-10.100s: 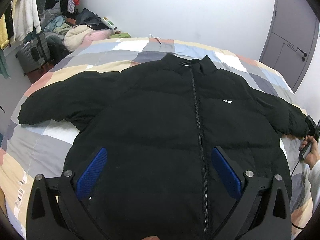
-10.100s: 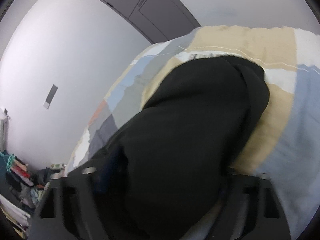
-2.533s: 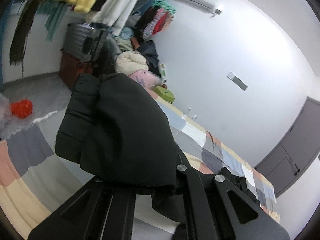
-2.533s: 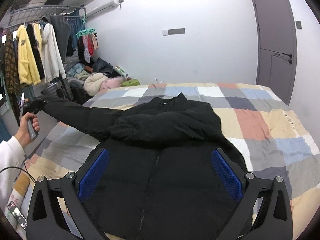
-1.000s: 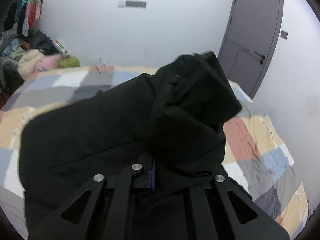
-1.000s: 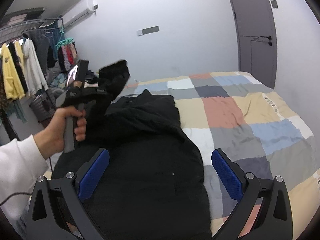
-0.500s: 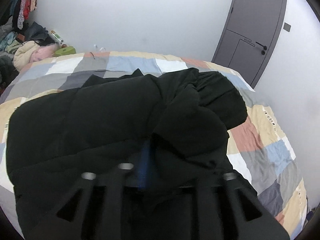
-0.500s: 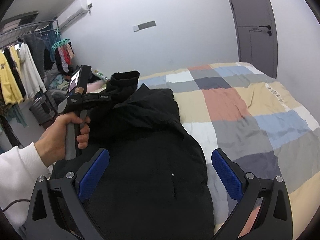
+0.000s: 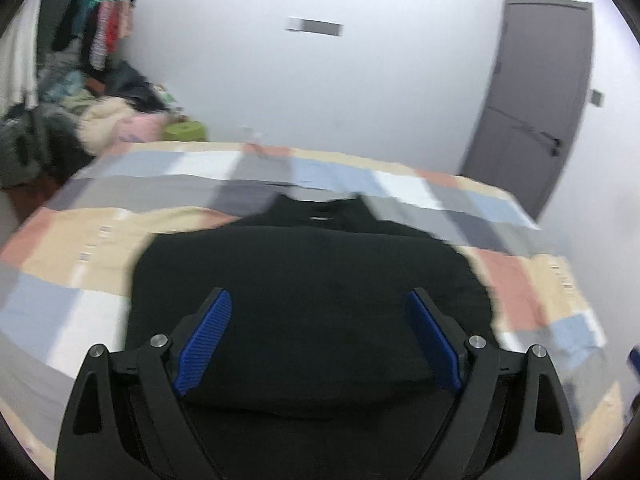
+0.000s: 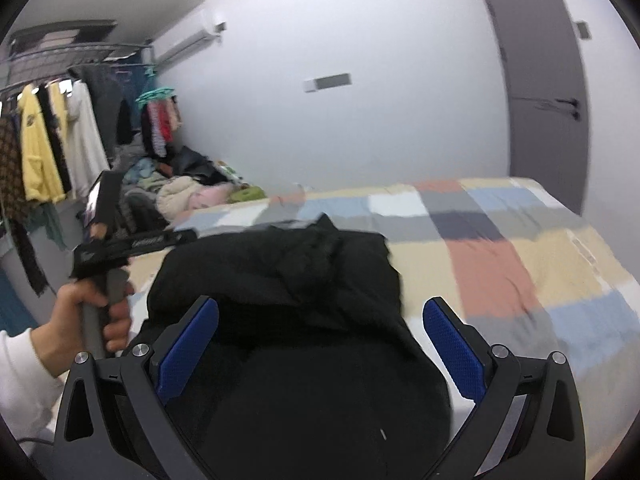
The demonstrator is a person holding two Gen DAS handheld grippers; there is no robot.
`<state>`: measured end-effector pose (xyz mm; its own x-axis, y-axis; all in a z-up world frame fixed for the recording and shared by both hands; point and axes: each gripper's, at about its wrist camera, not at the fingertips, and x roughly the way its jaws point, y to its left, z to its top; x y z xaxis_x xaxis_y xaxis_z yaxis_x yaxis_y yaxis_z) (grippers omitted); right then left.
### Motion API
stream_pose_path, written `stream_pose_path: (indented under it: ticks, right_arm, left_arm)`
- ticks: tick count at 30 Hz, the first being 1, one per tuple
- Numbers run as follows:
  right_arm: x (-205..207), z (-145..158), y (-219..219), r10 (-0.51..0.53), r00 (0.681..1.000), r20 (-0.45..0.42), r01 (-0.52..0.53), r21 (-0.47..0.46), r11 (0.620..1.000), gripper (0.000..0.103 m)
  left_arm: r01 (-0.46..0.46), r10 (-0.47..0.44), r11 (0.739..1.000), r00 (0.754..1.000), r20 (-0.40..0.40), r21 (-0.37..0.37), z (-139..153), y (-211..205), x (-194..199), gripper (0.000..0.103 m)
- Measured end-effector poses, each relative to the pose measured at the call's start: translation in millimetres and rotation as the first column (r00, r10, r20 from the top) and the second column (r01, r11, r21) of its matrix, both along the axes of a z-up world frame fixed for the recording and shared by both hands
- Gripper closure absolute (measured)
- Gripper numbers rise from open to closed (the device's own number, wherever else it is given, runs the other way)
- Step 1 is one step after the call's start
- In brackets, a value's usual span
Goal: Fold large clothes
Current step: 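Open the left tool and release the sleeve on the jacket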
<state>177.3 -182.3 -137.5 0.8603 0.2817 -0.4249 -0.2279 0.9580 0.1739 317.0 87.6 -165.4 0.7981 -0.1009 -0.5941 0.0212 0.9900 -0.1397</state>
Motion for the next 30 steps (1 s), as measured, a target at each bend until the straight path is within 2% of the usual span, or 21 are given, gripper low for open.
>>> stream_pose_path:
  ticks: [3, 6, 10, 13, 14, 16, 21, 25, 30]
  right_arm:
    - [38.1, -1.6, 25.1, 0.042, 0.999, 0.022, -0.042, -0.010, 0.999, 0.000]
    - [87.7, -11.9, 52.6, 0.086, 0.996, 0.000, -0.086, 0.015, 0.996, 0.002]
    - [142.3, -33.7, 91.7, 0.115, 0.993, -0.015, -0.115, -0.017, 0.993, 0.009]
    - [175.0, -55.4, 113.0, 0.122, 0.991, -0.049, -0.124, -0.043, 0.991, 0.015]
    - [183.2, -62.6, 116.7, 0.117, 0.991, -0.062, -0.120, -0.053, 0.991, 0.020]
    - [198.9, -78.4, 121.0, 0.094, 0.992, -0.086, -0.101, -0.072, 0.992, 0.024]
    - [216.9, -113.6, 130.4, 0.078, 0.990, -0.121, -0.094, -0.128, 0.987, 0.024]
    - [221.2, -125.4, 130.0, 0.076, 0.988, -0.131, -0.091, -0.117, 0.989, 0.024]
    - [227.6, -138.2, 132.0, 0.084, 0.986, -0.143, -0.104, -0.133, 0.986, 0.023]
  left_arm:
    - [-0.058, 0.059, 0.998, 0.998, -0.024, 0.028, -9.6, 30.6, 7.3, 0.014]
    - [-0.091, 0.093, 0.994, 0.995, -0.030, 0.056, -22.0, 50.7, 17.7, 0.014]
    - [-0.088, 0.090, 0.995, 0.995, -0.034, 0.052, -38.5, 60.1, 34.9, 0.014]
    - [-0.095, 0.098, 0.991, 0.995, -0.033, 0.090, -53.1, 60.1, 45.6, 0.014]
    - [-0.101, 0.105, 0.990, 0.994, -0.040, 0.100, -59.0, 60.8, 48.3, 0.014]
    - [-0.094, 0.098, 0.992, 0.994, -0.052, 0.082, -71.5, 63.7, 55.0, 0.014]
    - [-0.065, 0.071, 0.995, 0.995, -0.067, 0.081, -88.5, 65.6, 69.9, 0.014]
    - [-0.047, 0.055, 0.993, 0.995, -0.078, 0.104, -99.3, 63.4, 75.4, 0.014]
    - [-0.042, 0.050, 0.996, 0.993, -0.106, 0.078, -112.6, 65.9, 83.3, 0.014]
